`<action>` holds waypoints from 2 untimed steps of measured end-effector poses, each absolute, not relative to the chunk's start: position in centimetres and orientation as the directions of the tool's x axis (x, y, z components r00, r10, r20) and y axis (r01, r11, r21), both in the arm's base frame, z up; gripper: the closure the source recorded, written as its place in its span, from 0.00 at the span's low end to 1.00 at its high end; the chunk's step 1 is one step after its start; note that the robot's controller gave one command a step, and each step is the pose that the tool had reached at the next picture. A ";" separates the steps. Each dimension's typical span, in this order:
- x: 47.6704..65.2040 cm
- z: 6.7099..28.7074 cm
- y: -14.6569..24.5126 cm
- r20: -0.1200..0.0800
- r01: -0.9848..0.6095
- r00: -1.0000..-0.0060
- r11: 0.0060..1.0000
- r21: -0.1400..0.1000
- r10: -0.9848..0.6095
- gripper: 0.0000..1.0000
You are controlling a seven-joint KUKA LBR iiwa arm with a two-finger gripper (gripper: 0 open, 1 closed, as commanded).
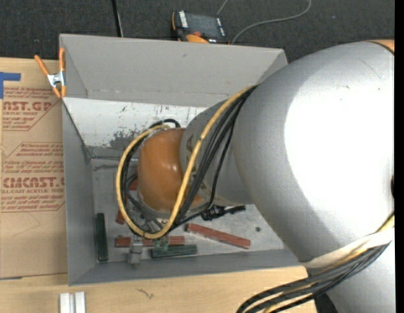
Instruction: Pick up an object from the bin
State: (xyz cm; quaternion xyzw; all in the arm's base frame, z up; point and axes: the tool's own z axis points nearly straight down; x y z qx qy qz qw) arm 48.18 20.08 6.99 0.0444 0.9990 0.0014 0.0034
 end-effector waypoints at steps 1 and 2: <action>48.3 7.1 16.9 -0.010 -0.105 -0.994 0.994 0.001 -0.105 0.00; 48.0 7.0 16.9 0.000 -0.106 -0.994 0.994 0.001 -0.106 1.00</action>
Offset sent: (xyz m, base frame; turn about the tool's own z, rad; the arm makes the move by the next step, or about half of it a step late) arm -0.0019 -0.0317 0.0001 -0.1954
